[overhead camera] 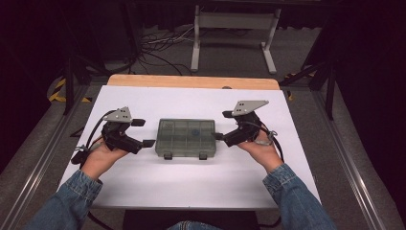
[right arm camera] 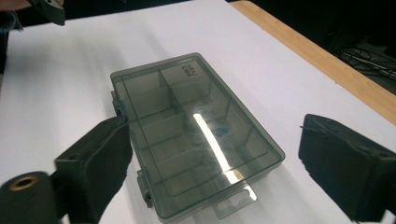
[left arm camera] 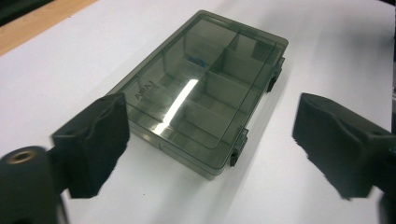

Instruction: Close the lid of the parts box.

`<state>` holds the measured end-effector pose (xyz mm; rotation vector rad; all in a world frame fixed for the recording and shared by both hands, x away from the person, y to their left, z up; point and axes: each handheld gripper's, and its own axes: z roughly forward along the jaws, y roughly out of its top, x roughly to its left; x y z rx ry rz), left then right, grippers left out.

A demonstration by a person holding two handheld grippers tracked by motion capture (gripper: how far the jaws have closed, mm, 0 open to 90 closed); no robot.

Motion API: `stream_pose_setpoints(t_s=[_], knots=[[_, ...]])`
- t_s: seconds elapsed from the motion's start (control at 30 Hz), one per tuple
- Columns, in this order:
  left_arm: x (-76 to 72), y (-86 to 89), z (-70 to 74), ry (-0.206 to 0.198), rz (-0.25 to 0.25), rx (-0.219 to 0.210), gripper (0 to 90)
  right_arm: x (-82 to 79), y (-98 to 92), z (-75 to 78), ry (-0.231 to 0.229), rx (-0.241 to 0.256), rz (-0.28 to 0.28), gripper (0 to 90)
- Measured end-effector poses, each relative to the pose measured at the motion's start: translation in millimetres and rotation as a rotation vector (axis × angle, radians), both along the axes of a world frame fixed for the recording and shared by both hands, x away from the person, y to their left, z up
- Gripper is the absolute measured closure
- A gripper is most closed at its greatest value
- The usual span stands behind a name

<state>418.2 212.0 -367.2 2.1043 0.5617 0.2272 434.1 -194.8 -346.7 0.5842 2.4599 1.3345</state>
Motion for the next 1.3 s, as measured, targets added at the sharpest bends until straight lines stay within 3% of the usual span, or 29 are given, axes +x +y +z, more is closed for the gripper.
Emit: stream_pose_setpoints(t_s=[0.13,0.27,0.6,0.93,1.03,1.2,1.3], knots=[[-4.9,11.5,-3.0,-0.023,0.035,-0.066,3.2,-6.7,-10.0,0.2,-0.031,0.041,-0.011,4.8],[-10.9,23.6,-5.3,-0.07,0.069,-0.137,0.4,-13.7,-19.3,-2.2,-0.068,0.074,-0.018,2.8],[-26.9,40.4,-18.9,-0.144,0.082,-0.254,0.8,-31.9,-44.3,-13.0,-0.123,0.156,-0.04,0.3],[-42.4,50.1,-32.4,-0.195,0.121,-0.308,1.4,-46.5,-59.0,-24.0,-0.164,0.178,-0.092,0.0],[-46.8,52.9,-42.0,-0.219,0.144,-0.29,1.5,-52.3,-64.8,-31.0,-0.179,0.195,-0.119,0.0],[-50.7,57.3,-52.6,-0.202,0.15,-0.288,1.5,-57.9,-72.4,-40.2,-0.192,0.214,-0.14,0.0],[-52.5,59.6,-58.5,-0.2,0.156,-0.308,1.5,-60.5,-76.6,-44.7,-0.185,0.215,-0.142,0.0]])
